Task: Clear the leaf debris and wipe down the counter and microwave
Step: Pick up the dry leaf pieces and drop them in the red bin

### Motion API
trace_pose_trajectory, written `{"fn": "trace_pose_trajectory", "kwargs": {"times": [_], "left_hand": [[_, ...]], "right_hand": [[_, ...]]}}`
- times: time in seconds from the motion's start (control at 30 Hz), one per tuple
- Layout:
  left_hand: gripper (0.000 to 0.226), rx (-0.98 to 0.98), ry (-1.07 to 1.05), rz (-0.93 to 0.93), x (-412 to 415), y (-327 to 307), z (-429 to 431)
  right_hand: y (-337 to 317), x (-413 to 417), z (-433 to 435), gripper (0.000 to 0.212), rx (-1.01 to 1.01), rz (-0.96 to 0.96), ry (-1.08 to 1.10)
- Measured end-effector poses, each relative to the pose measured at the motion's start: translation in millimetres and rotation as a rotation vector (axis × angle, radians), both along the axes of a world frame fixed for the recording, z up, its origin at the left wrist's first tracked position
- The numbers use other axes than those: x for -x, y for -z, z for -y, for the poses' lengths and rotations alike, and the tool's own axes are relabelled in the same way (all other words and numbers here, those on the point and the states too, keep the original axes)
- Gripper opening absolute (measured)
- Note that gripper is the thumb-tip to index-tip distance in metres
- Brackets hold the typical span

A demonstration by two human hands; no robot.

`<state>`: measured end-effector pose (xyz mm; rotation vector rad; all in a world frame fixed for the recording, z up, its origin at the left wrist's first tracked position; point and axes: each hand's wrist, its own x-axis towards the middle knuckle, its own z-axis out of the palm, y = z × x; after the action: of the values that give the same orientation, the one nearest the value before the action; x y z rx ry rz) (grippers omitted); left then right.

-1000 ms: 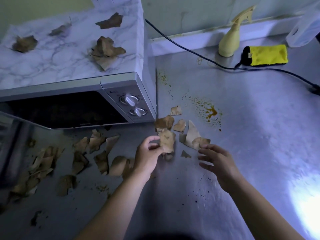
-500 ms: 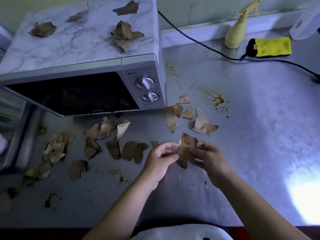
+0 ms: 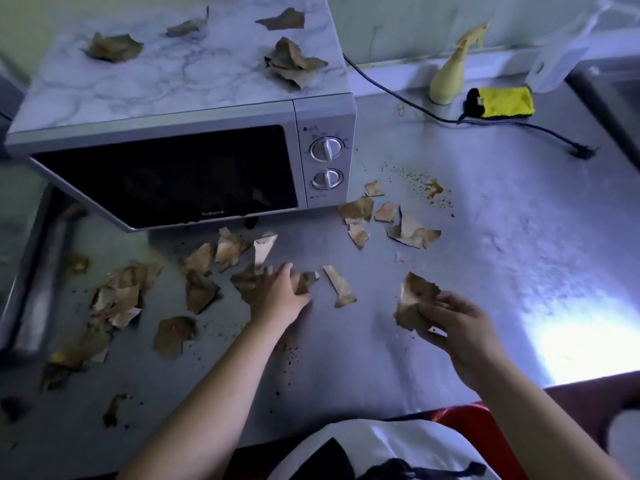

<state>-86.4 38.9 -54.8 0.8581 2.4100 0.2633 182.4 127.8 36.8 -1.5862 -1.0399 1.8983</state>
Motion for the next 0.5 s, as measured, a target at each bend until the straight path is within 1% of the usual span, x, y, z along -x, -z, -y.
{"fn": "trace_pose_trajectory", "kwargs": {"times": [0.03, 0.07, 0.1, 0.2, 0.27, 0.33, 0.4, 0.5], "left_hand": [[0.078, 0.012, 0.021, -0.009, 1.1, 3.3, -3.2], [0.073, 0.016, 0.042, -0.027, 1.3, 6.1, -5.7], [0.063, 0.001, 0.059, -0.048, 1.5, 8.5, -6.9], [0.024, -0.126, 0.058, -0.065, 1.9, 10.8, -4.3], [0.012, -0.205, 0.051, -0.03, 2.0, 8.6, 0.7], [0.009, -0.275, 0.043, 0.03, 3.5, 3.8, 6.4], [0.014, -0.322, 0.011, 0.12, 4.4, -5.7, 12.8], [0.024, -0.425, -0.148, 0.37, 0.8, -28.0, 24.6]], "right_hand": [[-1.1, -0.9, 6.0, 0.014, -0.01, 0.006, 0.004], [-2.5, -1.5, 11.9, 0.014, -0.022, 0.012, 0.005], [-3.8, -2.4, 17.3, 0.015, -0.033, 0.02, 0.007], [-9.2, -4.5, 32.4, 0.015, -0.069, 0.042, 0.026], [-12.5, -5.7, 40.9, 0.016, -0.084, 0.045, 0.042], [-15.1, -5.9, 48.3, 0.016, -0.094, 0.044, 0.05], [-17.9, -3.9, 55.4, 0.016, -0.103, 0.033, 0.036], [-22.1, 3.1, 64.1, 0.016, -0.128, -0.004, -0.007]]}}
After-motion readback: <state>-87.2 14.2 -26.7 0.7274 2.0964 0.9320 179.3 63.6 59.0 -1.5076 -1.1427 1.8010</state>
